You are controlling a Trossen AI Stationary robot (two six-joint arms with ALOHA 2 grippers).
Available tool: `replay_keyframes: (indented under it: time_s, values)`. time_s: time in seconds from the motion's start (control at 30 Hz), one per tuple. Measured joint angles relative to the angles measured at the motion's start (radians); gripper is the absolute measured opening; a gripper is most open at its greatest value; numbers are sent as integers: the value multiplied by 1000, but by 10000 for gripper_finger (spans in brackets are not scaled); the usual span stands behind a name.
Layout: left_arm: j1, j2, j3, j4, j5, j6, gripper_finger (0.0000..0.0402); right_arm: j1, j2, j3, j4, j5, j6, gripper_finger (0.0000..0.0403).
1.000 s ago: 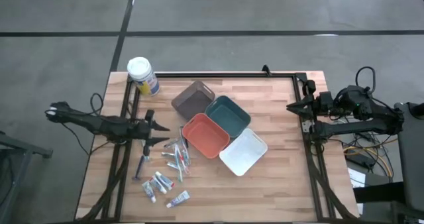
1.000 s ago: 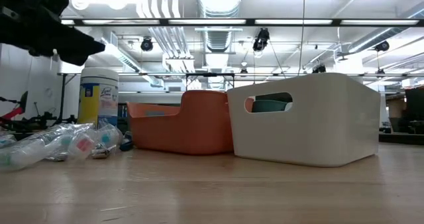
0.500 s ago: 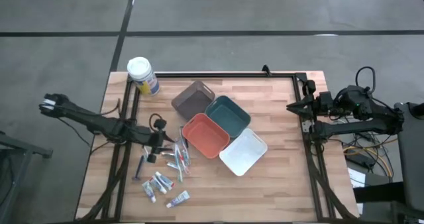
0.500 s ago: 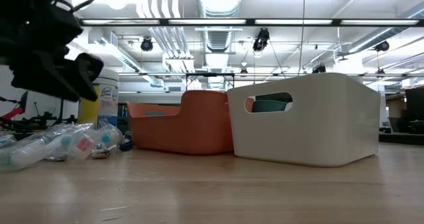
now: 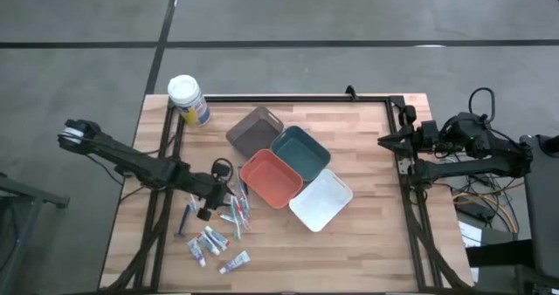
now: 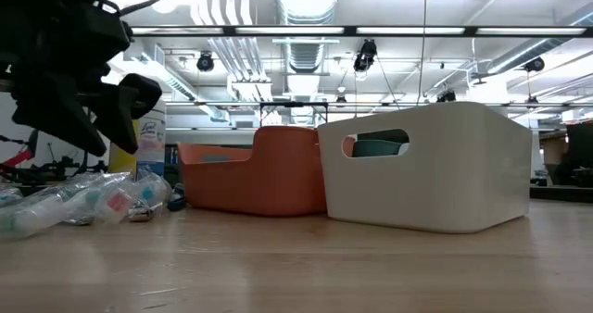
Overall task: Pick & Place Travel size toiletries
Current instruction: Put the light blue toothbrush into the black bin
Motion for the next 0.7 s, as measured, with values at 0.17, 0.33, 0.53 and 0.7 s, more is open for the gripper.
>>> replay_keyframes:
  time_s: [0.17, 0.33, 0.53, 0.7]
  values:
    - [-21, 69, 45, -19, -1, 34, 163, 0, 0, 0, 0, 0, 0, 34]
    - [-20, 127, 43, -29, -2, 136, 163, 0, 0, 0, 0, 0, 0, 34]
    - [-21, 200, 42, -25, -2, 163, 163, 0, 0, 0, 0, 0, 1, 34]
    - [-21, 240, 43, -11, 0, 191, 163, 0, 0, 0, 0, 0, 1, 34]
